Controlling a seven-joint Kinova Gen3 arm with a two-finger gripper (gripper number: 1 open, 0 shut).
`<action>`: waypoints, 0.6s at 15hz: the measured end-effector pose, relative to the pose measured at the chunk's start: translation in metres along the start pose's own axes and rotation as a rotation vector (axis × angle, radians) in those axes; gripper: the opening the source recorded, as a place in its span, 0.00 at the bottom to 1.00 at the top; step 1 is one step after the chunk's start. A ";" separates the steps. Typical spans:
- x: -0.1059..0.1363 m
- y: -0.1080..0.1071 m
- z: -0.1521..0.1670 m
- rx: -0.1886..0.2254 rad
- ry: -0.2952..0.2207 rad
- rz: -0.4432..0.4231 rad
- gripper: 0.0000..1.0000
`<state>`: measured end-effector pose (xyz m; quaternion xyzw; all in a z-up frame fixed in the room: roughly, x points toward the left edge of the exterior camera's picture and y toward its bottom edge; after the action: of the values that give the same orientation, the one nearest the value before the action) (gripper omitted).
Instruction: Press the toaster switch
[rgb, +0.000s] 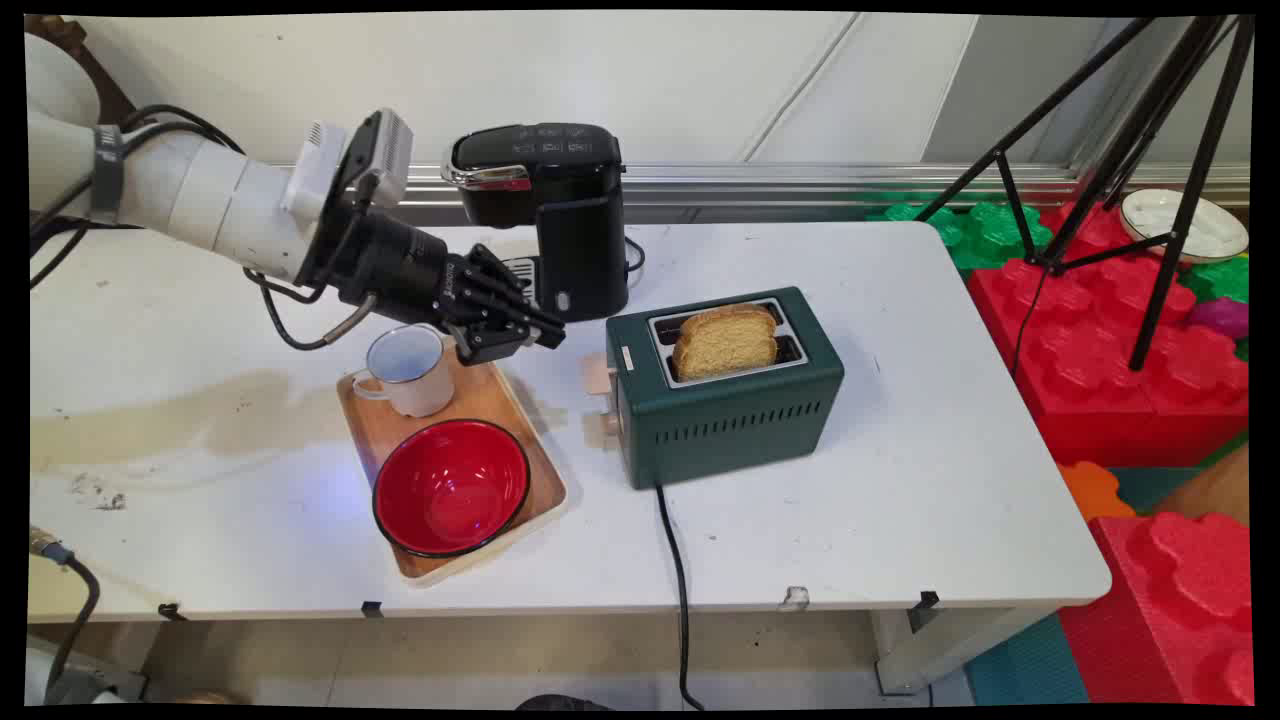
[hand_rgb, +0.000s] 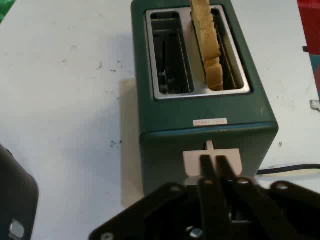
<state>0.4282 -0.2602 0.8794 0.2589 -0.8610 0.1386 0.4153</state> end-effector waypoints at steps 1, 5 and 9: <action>-0.002 -0.001 0.002 -0.002 -0.006 -0.001 0.00; -0.004 -0.003 0.011 -0.011 -0.016 -0.006 0.00; -0.006 -0.003 0.019 -0.019 -0.021 -0.011 0.00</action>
<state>0.4206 -0.2697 0.8632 0.2610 -0.8650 0.1255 0.4096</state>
